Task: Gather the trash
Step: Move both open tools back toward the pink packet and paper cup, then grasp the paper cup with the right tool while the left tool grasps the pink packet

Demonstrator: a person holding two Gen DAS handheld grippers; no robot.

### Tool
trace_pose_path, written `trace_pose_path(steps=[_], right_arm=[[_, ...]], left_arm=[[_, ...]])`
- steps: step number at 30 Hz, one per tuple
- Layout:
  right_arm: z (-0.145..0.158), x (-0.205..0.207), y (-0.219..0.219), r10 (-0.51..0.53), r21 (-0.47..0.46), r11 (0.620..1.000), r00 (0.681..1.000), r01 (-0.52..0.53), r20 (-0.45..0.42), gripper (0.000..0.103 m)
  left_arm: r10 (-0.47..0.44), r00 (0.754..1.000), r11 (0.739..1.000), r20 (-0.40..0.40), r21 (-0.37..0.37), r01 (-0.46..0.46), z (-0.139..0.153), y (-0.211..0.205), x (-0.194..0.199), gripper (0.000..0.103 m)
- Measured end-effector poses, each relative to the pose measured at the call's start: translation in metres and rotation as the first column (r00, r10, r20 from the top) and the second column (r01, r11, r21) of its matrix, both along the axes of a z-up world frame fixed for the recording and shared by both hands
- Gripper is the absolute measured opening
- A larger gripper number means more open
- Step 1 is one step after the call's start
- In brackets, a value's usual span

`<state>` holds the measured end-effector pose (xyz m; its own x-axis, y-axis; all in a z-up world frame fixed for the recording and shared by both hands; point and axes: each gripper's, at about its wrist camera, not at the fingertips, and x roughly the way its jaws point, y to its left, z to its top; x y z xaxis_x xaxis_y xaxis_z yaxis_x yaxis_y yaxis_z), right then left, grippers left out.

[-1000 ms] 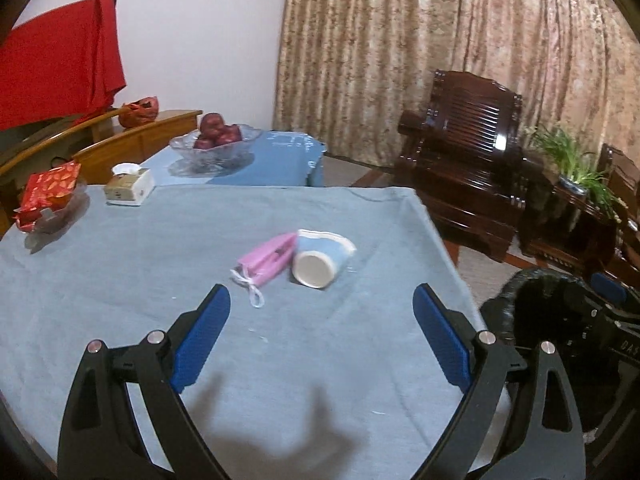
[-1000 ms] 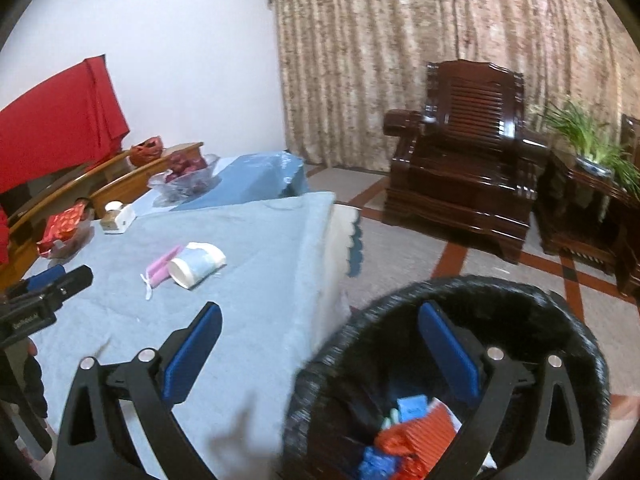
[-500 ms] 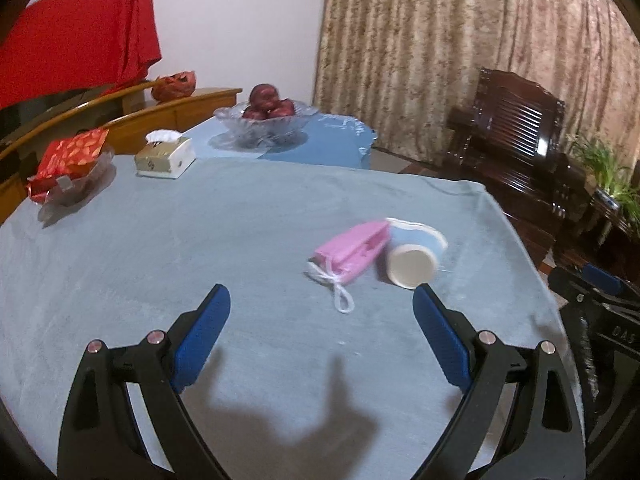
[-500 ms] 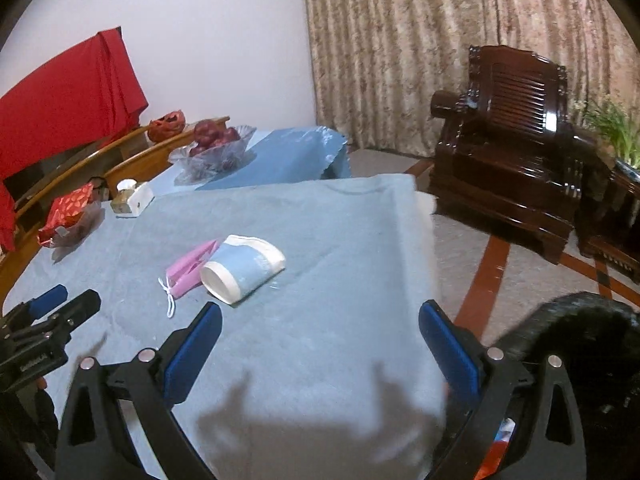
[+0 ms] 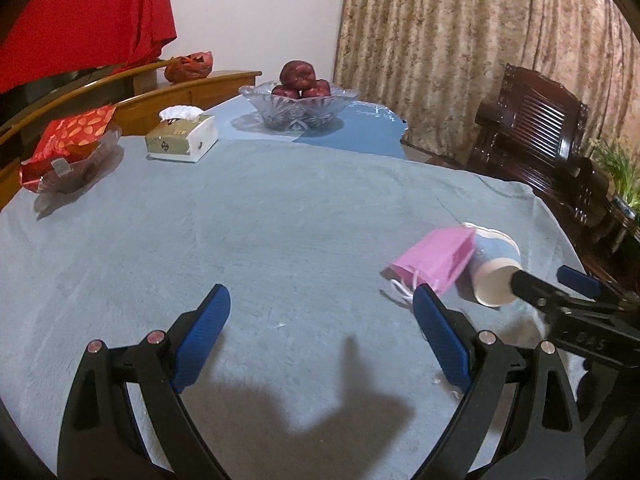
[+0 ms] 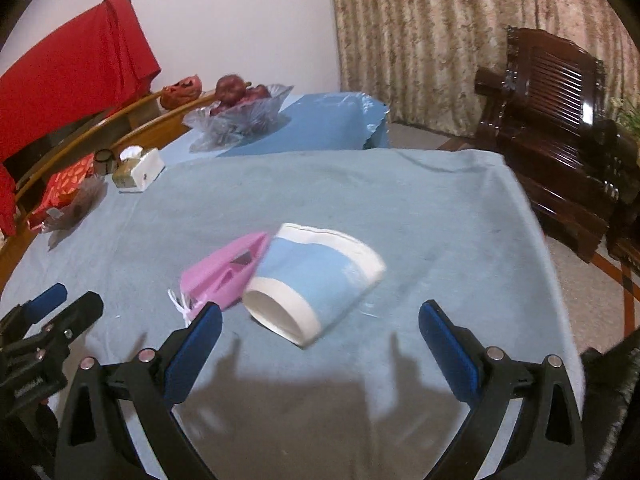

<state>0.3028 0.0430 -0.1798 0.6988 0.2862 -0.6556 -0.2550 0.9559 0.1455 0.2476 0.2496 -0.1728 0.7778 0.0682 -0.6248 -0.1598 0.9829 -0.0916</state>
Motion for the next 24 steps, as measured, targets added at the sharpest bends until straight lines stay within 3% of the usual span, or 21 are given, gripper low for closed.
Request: trace_pose_path(steps=[7, 16, 24], right_arm=[[-0.013, 0.024, 0.017, -0.02, -0.038, 0.999, 0.998, 0.018, -0.052, 0.097], [-0.012, 0.023, -0.018, -0.06, -0.05, 0.997, 0.996, 0.056, -0.071, 0.097], [-0.015, 0.032, -0.012, -0.018, 0.004, 1.0, 0.995, 0.019, -0.093, 0.095]], left_arm=[[0.005, 1.0, 1.0, -0.007, -0.016, -0.005, -0.006, 0.006, 0.004, 0.09], [-0.01, 1.0, 1.0, -0.019, -0.028, 0.009, -0.013, 0.002, 0.01, 0.09], [-0.021, 1.0, 0.999, -0.013, -0.028, 0.021, -0.009, -0.005, 0.017, 0.09]])
